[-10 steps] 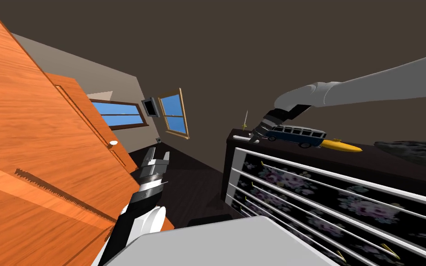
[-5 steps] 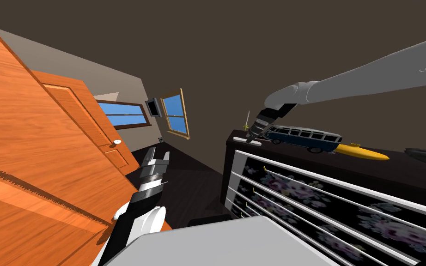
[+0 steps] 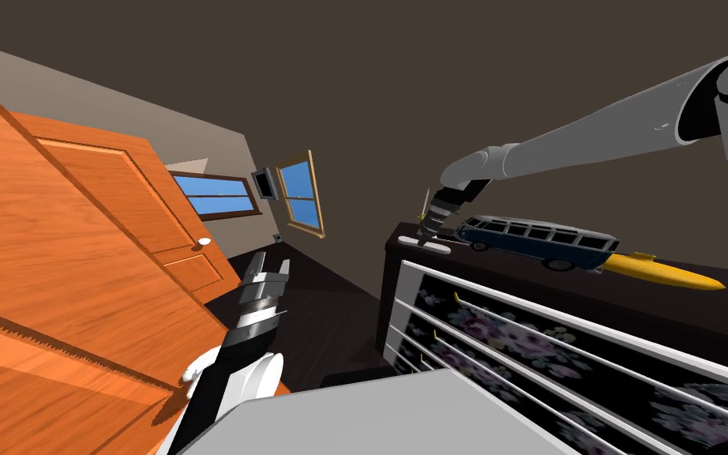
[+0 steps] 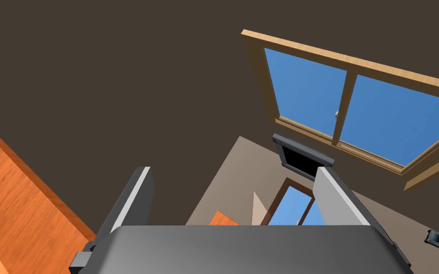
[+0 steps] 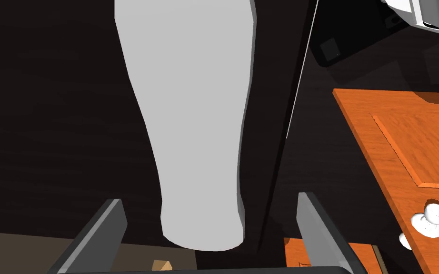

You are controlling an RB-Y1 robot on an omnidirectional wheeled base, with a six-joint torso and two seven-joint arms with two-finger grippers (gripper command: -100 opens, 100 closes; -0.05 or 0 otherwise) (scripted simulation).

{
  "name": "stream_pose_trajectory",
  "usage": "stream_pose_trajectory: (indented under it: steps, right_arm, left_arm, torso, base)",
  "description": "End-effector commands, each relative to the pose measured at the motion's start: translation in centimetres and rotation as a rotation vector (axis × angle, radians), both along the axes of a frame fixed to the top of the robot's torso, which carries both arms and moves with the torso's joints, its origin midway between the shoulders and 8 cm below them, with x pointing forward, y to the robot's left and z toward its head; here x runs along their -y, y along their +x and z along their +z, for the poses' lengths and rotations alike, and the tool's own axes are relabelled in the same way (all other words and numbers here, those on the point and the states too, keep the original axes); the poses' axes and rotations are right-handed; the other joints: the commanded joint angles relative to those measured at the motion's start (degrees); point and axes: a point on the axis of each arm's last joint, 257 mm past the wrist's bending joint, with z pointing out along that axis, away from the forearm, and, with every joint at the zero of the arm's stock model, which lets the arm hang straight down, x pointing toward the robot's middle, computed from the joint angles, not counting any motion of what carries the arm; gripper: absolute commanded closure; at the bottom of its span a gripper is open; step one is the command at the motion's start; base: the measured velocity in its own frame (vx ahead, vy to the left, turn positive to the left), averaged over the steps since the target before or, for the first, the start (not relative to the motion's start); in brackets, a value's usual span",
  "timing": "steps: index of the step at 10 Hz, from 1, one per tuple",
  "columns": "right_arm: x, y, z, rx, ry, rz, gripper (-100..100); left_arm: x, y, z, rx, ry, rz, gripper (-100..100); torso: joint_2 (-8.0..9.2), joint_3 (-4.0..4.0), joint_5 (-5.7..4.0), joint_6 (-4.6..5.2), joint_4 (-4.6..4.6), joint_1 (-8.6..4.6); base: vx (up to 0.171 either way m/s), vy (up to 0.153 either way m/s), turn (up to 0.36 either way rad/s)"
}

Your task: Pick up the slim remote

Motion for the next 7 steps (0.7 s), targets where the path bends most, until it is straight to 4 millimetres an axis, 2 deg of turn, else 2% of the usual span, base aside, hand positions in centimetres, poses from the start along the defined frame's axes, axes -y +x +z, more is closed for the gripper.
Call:
stream_pose_trajectory:
  steps: [1,2,5,6,7]
  right_arm:
    - [0.0,0.0,0.0,0.000,0.000,0.000,0]
    - [1.8,0.0,-0.6,0.002,0.001,-0.017,-100]
    - [5.5,-0.3,-1.9,0.003,-0.001,-0.051,-100]
    - [4.6,-0.1,-1.8,0.001,0.000,-0.045,-100]
    - [4.7,-0.1,-1.9,0.002,-0.001,-0.045,100]
  left_arm:
    - [0.0,0.0,0.0,0.000,0.000,0.000,0]
    - [0.0,0.0,0.0,0.000,0.000,0.000,0]
    - [0.0,0.0,0.0,0.000,0.000,0.000,0]
    - [0.0,0.0,0.0,0.000,0.000,0.000,0]
    - [0.0,0.0,0.0,0.000,0.000,0.000,0]
  torso:
    - [0.00,0.00,0.00,0.00,0.00,0.00]
    - [0.07,0.04,0.03,0.00,0.02,0.08]
    - [0.20,0.12,0.12,-0.02,0.05,0.46]
    - [0.20,0.12,0.14,-0.02,0.05,0.51]
    - [0.19,0.12,0.13,-0.01,0.07,0.36]
  base:
    - [0.000,0.000,0.000]
    - [-0.010,0.052,0.137]
    - [-0.023,0.092,0.118]
    - [-0.010,0.044,0.011]
    - [0.000,0.007,-0.004]
